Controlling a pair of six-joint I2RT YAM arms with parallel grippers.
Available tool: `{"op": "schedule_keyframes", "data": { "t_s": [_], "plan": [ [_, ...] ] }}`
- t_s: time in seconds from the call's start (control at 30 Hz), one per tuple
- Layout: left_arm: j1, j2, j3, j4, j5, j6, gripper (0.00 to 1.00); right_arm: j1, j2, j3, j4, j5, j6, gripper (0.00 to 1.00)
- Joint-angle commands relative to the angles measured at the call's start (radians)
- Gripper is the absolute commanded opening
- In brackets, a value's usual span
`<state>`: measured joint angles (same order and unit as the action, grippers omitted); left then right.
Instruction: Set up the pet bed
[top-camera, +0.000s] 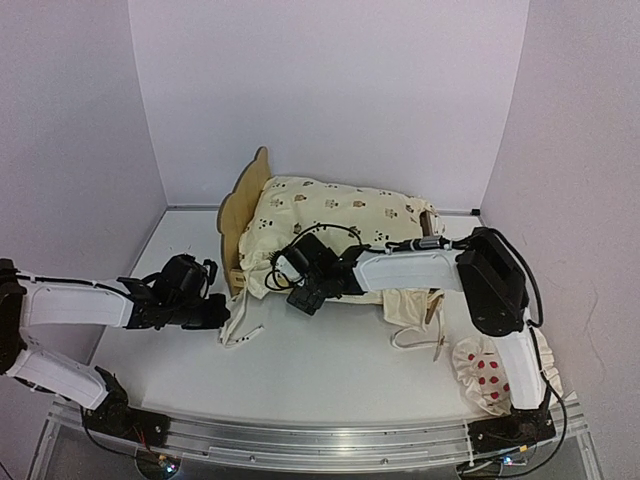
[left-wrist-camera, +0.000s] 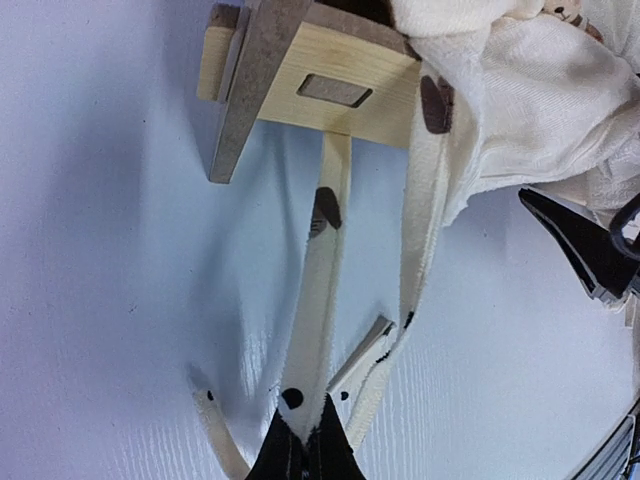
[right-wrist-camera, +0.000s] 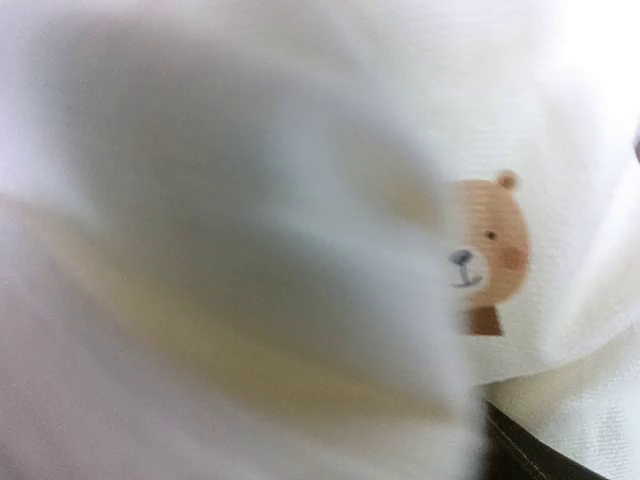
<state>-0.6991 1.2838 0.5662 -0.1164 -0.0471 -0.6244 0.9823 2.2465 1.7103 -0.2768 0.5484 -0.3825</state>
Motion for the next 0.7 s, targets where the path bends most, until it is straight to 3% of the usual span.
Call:
{"op": "schedule_keyframes", "data": {
  "t_s": [0.0,0.33,0.5,0.67],
  "plan": [
    [0.001,-0.069,0.064,-0.12,0.036,0.027,0.0,-0.011,-0.15,-0.009,-0.12,-0.157,0.151,0.98],
    [0.001,-0.129,0.08,-0.214,0.044,0.04,0.0,-0.011,-0.327,-0.133,-0.218,-0.52,0.424,0.98],
    [0.0,-0.129,0.059,-0.208,0.084,0.023,0.0,0.035,-0.34,-0.236,-0.048,-0.736,0.619,0.9],
    [0.0,-0.14,0.098,-0.288,0.096,0.015,0.0,0.104,-0.255,-0.238,0.104,-0.701,0.716,0.8]
  ]
}}
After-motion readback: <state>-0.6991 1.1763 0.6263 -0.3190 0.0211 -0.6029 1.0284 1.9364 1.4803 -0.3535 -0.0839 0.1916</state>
